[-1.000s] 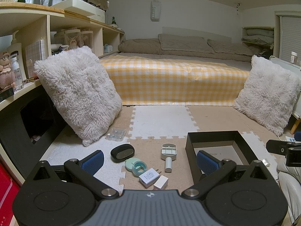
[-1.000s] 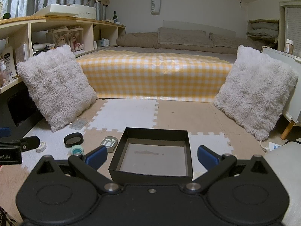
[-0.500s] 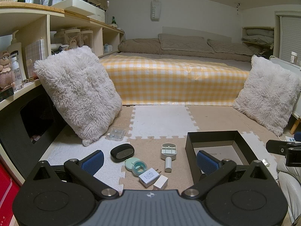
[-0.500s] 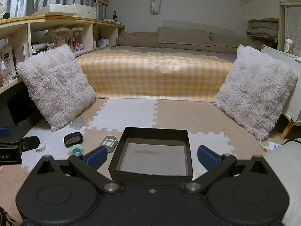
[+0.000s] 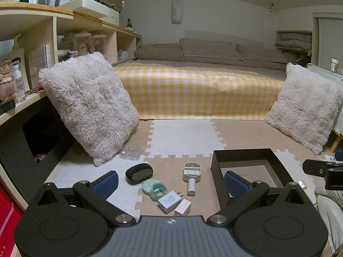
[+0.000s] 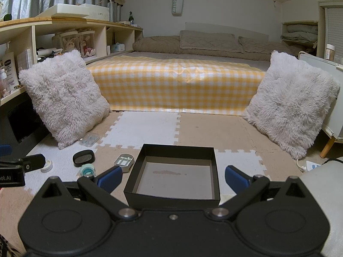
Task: Organize rigid objects
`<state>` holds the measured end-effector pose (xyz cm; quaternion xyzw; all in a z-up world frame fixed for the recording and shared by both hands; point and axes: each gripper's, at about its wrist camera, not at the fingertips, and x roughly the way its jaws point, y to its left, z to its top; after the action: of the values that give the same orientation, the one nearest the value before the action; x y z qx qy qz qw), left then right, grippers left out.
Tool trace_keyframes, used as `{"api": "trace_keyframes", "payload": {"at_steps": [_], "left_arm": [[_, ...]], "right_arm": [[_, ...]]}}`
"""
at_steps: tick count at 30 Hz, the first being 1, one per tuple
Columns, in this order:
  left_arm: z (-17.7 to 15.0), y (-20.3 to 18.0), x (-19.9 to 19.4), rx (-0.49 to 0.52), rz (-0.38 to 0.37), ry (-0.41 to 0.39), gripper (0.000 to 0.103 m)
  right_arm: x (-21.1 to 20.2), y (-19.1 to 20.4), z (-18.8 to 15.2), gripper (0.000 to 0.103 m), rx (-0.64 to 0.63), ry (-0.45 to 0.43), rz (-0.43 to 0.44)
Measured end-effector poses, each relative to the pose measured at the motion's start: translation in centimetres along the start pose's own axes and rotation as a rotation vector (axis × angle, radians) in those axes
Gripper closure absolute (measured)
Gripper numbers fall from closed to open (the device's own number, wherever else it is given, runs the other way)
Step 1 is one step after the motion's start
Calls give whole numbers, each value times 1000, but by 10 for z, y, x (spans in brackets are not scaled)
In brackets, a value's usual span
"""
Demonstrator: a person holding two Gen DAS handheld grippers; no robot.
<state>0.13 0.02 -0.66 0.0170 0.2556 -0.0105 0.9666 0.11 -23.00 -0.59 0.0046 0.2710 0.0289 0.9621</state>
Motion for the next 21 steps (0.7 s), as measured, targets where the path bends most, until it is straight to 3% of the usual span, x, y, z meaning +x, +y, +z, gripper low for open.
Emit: {"api": "trace_keyframes", "payload": {"at_steps": [21], "left_arm": [[7,0,4,-19,-2,-13,0]], "right_arm": [[-2,3,3,0,3,-28,-4]]}}
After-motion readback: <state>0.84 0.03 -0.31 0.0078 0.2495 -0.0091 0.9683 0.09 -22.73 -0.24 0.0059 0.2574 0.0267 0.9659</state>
